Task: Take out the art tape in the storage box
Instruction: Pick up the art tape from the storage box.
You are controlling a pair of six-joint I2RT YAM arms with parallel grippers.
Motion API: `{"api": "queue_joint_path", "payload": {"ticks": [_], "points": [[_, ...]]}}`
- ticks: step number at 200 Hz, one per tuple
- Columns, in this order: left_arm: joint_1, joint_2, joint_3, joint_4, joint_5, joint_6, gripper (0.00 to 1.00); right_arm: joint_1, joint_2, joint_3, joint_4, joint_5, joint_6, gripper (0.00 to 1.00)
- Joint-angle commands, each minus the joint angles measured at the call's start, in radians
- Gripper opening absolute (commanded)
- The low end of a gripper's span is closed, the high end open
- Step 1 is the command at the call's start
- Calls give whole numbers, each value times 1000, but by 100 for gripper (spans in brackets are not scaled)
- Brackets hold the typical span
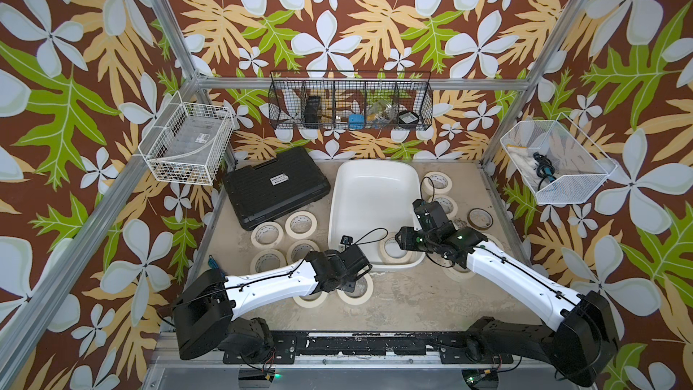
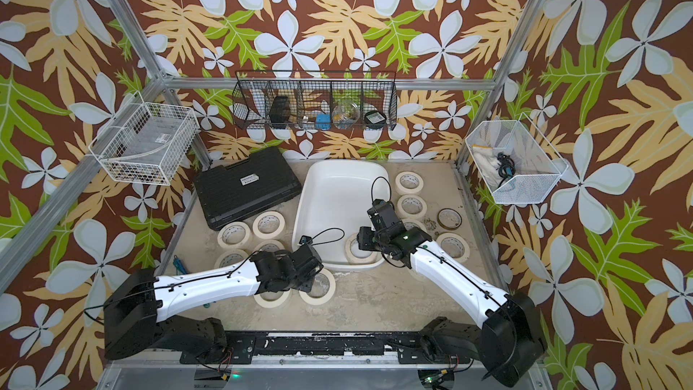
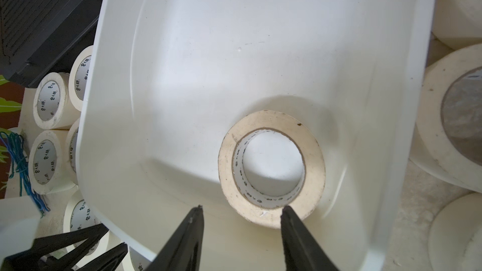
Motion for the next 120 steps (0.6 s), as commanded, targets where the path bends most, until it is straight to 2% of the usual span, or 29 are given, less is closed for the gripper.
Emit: {"api": "queue_joint_path", "payload": {"ticks": [1,52,69,98,120], "points": [[1,-47,4,-55,-7,14,47,16,24,22,18,27,15,52],[0,-198,28,-75,13,44,47,44,103,70,25,37,31,52],[2,-230,65,-78,6,61,50,52,128,83,26,44,41,52],[26,-222,155,-127,-65,100,52,69,161,94,23,65,60,52],[54,-219,205,-149,-171,101,52,82,184,104,13,90,80,53]]}}
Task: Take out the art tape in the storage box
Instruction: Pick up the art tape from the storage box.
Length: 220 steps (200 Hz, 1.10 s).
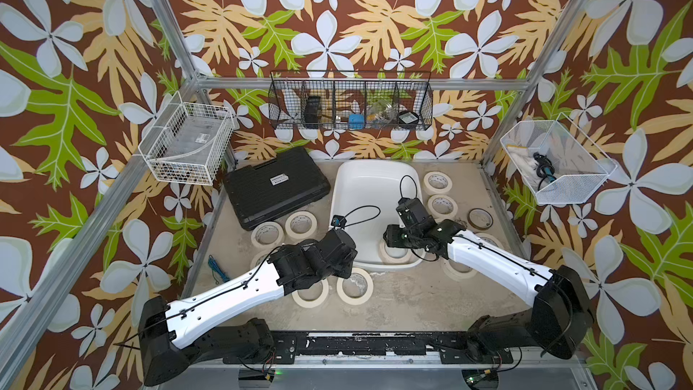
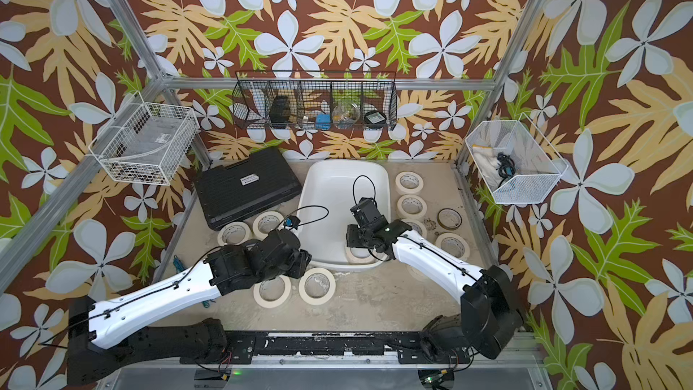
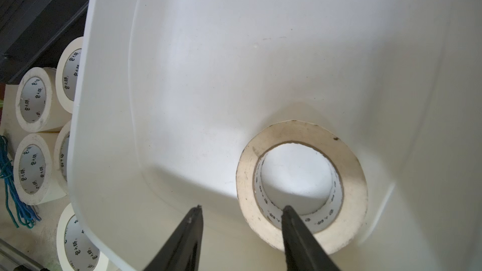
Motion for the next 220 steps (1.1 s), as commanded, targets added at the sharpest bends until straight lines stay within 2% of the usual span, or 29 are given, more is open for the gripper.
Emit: {"api": "queue_joint_path", "payload": {"ticks": [1,24,61,76,94,127,153,220], "points": [[23,-1,40,-47,-128,25,52,12,18,12,-5,48,31,53],[68,-39,26,11,-179,34,55,22,42,13,-2,53,42,53],[181,-56,-1,53,-188,57,61,33,90,4,16,48,52,53],[222,-51,-11,59,-188,65,67,36,108,0,34,41,57,53],[279,-47,-30,70,-150,72,74,39,138,1,49,22,58,53],[378,-73,-81,110,-60,77,80,46,186,13,51,35,58,55],[404,-87,-100,124,-41,89,84,46,212,9,58,48,60,55],[416,-81,-111,122,-28,100,85,47,289,24,89,35,57,54]]}}
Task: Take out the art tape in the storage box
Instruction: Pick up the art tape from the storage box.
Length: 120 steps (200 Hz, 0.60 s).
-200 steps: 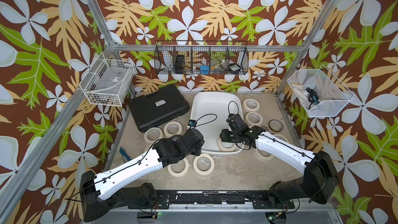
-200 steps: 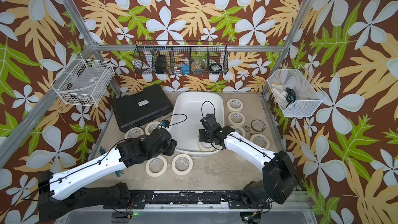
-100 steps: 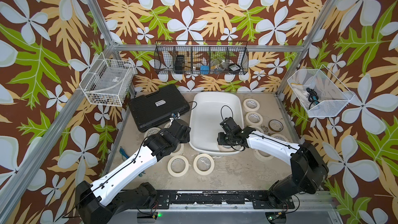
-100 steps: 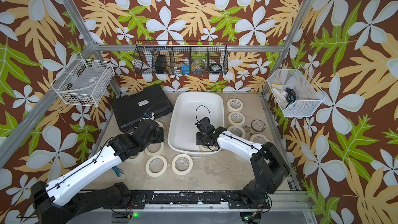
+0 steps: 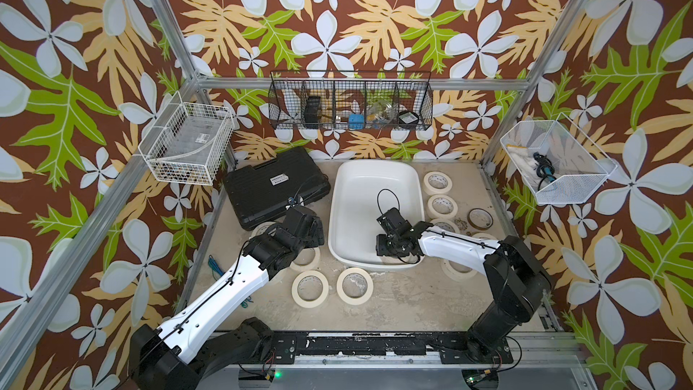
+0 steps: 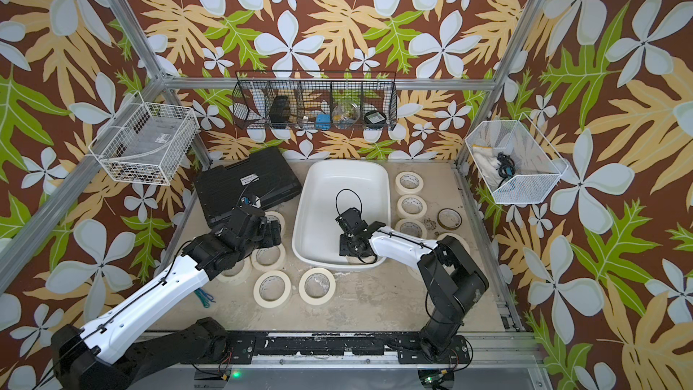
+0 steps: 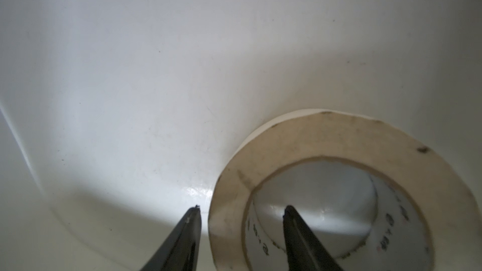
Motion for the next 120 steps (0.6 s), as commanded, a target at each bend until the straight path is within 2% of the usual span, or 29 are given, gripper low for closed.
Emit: {"api": "queue_joint_path", "payload": {"ticks": [1,75,99,120], "points": [[4,0,-4,14,18,16,85,1,21,13,18,4,2,54],[10,-3,-10,1,16,26,85,2,95,60,25,9,-27,49],[11,5,-10,1,18,25,85,2,111,75,23,7,-37,39],[11,9,-8,1,20,24,85,2,113,90,17,-2,-53,25]]}}
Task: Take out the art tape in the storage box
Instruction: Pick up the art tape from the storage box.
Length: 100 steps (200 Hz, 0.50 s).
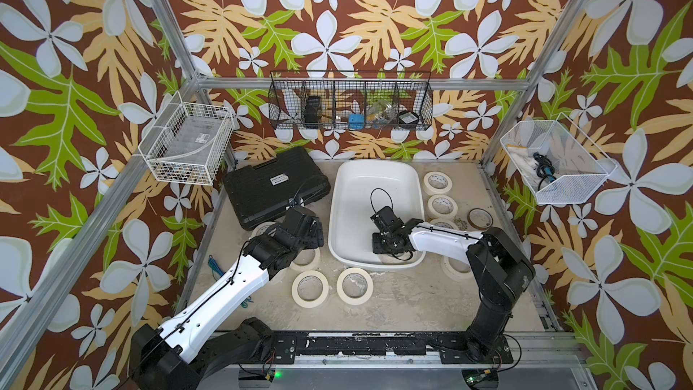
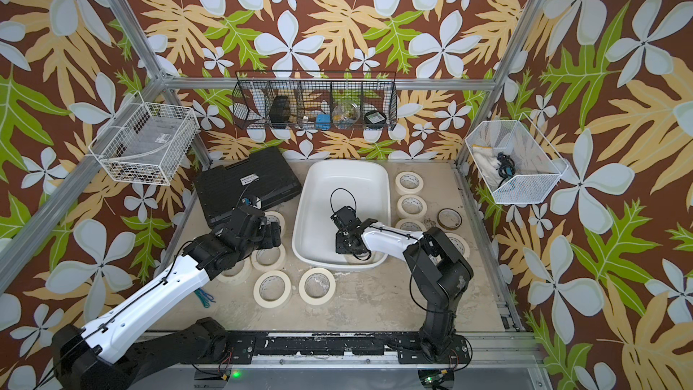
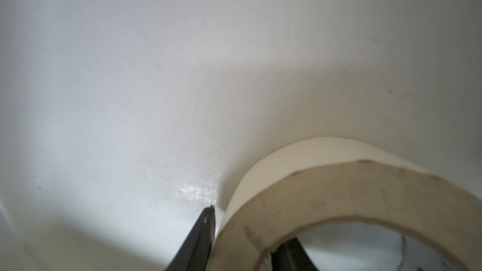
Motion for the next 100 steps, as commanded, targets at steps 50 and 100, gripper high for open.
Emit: {"api": "queue_joint_path", "payload": {"ticks": [50,100], "points": [[2,7,0,4,25,5,85,6,-74,99,-104,15,-69,11],[2,9,-6,6,23,7,85,6,-208,198,-282,80,-144,9]]}}
